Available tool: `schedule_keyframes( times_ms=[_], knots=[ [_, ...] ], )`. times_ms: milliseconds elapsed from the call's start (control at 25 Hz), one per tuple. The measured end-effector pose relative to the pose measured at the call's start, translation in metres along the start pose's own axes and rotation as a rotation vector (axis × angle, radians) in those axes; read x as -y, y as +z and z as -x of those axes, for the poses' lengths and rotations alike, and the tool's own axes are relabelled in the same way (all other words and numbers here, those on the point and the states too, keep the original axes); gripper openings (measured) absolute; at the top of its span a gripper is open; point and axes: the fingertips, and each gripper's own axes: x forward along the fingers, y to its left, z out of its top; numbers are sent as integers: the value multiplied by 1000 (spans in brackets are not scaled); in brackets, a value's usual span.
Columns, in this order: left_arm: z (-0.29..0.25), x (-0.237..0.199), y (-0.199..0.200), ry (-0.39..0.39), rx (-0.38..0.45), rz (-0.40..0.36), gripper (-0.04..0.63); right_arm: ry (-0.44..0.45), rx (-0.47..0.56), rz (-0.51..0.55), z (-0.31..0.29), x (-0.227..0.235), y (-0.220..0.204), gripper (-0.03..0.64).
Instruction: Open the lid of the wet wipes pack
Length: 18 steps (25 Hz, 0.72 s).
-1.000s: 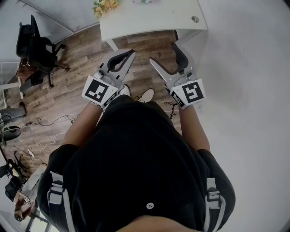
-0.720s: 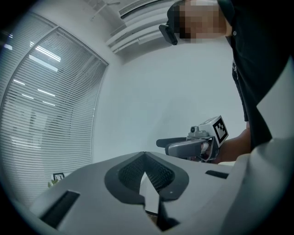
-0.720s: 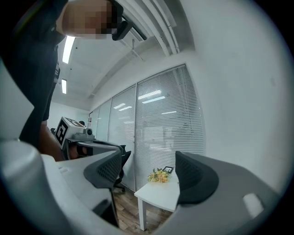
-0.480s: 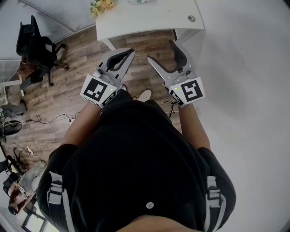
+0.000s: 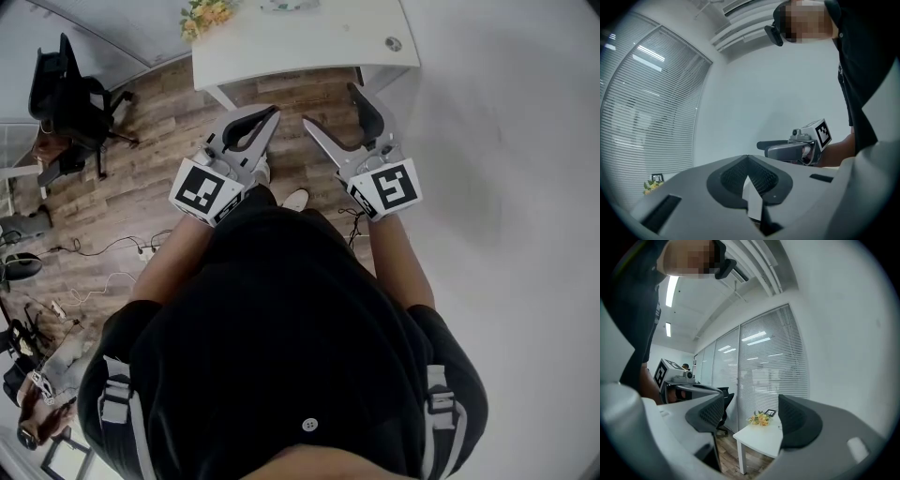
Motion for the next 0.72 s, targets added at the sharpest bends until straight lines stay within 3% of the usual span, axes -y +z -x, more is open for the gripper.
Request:
schedule_keyframes(
  times_ms=[720],
  knots=[
    [-72,-126,7,-33,13,14,8,-35,-47,14,-112,77,0,370]
  ],
)
